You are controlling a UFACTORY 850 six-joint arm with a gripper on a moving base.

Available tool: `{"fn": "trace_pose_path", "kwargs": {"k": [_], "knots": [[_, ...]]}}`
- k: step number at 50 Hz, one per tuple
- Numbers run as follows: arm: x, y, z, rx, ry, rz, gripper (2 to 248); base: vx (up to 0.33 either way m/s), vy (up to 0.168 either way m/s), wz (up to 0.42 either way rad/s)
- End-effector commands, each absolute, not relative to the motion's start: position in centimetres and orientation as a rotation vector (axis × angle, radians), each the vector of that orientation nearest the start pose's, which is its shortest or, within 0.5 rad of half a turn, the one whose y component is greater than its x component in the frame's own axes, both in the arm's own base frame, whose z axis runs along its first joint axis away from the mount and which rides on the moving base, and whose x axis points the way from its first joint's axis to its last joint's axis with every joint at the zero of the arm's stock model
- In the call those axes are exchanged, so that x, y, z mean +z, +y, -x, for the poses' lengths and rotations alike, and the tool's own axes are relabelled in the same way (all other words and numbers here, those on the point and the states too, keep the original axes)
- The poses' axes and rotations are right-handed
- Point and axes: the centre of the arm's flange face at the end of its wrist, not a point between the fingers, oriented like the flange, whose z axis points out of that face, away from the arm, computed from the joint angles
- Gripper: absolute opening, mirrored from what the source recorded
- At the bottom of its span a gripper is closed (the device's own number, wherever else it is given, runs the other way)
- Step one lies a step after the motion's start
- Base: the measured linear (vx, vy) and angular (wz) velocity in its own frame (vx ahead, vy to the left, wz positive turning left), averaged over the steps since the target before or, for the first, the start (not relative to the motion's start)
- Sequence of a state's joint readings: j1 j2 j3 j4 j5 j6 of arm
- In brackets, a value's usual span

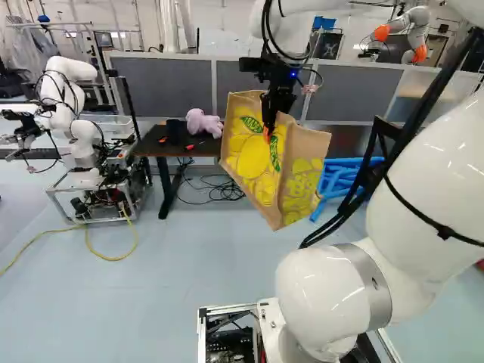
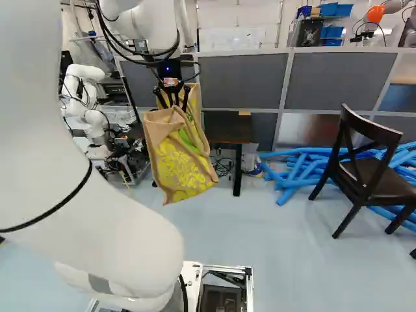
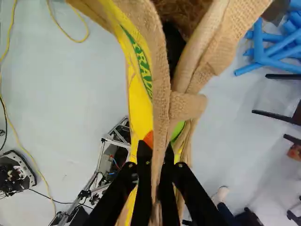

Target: Pick up the bag on the ground and place it on the table

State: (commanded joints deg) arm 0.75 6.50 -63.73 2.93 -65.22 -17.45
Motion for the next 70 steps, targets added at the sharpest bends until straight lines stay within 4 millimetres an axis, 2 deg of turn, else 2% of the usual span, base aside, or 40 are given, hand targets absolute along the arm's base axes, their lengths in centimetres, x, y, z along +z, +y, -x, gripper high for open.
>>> {"fn": "trace_pose_path", "kwargs": {"k": [70], "knots": [[65.9,0.97,-41.53,-0.145,-0.461,3.07,22,0.162,-0.093,-0.002]]}}
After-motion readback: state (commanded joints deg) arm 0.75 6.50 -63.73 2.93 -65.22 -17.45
